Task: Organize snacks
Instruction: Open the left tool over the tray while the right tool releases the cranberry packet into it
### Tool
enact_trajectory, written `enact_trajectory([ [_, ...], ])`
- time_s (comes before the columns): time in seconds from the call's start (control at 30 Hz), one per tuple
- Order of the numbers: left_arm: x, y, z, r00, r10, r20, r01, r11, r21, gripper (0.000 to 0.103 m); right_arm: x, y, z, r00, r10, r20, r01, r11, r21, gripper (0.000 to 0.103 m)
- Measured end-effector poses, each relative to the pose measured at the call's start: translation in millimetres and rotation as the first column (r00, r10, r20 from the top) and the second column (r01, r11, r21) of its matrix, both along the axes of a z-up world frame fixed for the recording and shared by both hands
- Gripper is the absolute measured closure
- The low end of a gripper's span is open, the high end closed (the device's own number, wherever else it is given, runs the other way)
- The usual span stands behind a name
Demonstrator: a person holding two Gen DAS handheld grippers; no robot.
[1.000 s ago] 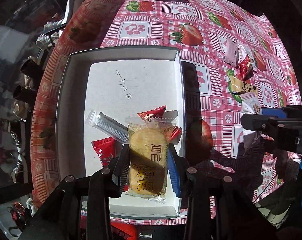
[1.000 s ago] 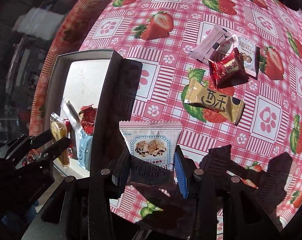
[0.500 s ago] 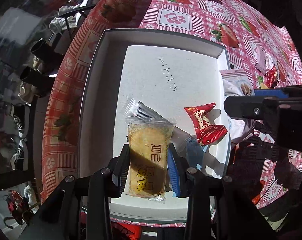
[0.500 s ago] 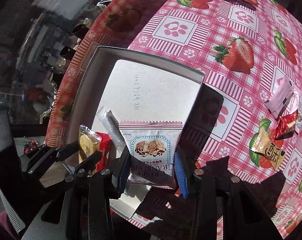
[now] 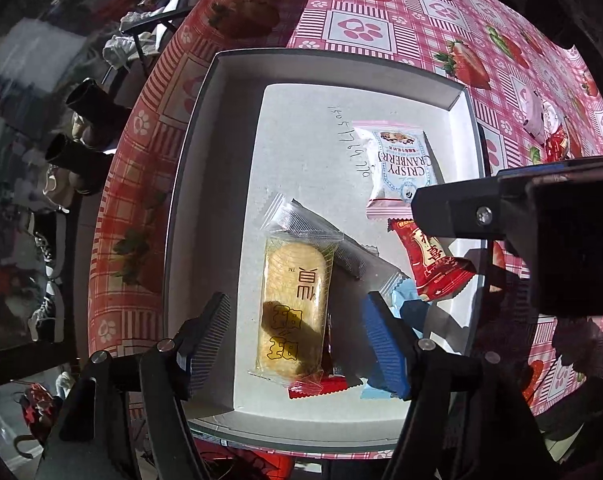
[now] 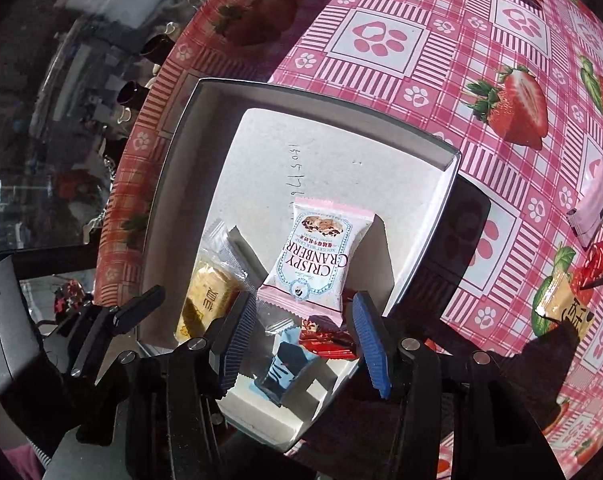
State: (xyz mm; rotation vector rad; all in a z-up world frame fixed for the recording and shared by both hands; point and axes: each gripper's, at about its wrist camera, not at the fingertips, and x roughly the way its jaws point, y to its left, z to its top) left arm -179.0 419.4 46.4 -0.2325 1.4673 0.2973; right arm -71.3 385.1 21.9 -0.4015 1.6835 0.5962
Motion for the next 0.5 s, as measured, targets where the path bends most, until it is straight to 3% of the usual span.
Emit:
enact_trajectory([
  [0.03, 0.8, -0.1, 0.0, 1.000, -0.001, -0.002, 0.001, 1.000, 0.002, 0.029, 0.4, -1.3, 1.2, 1.000, -0.004, 0.007, 0.004, 1.000, 0.002, 0.020],
  [0.13, 4.6, -2.1, 1.3, 1.000, -0.002, -0.005, 0.002, 1.000, 0.006, 0.027, 4.1, -6.6, 4.6, 1.000, -0.018, 0.014, 0.018, 1.000, -0.004, 0.020],
  [0.2, 6.2, -2.4, 2.8, 1.000, 0.005, 0.001, -0.005, 1.000, 0.002, 0.026, 6.9, -11.5, 5.5, 0.999, -0.030, 0.023, 0.030, 0.999, -0.018, 0.003],
  [0.23, 8.2, -3.5, 4.9, 1.000, 0.002, 0.002, -0.002, 1.000, 0.007, 0.026, 8.3, -14.3, 6.3, 0.999, -0.033, 0.038, 0.034, 0.999, -0.031, 0.000],
  [0.5, 21.2, -21.5, 12.2, 0.999, -0.043, 0.008, 0.043, 0.999, 0.025, 0.026, 28.4, -51.4, 11.0, 0.991, -0.119, 0.053, 0.122, 0.992, -0.046, 0.000],
])
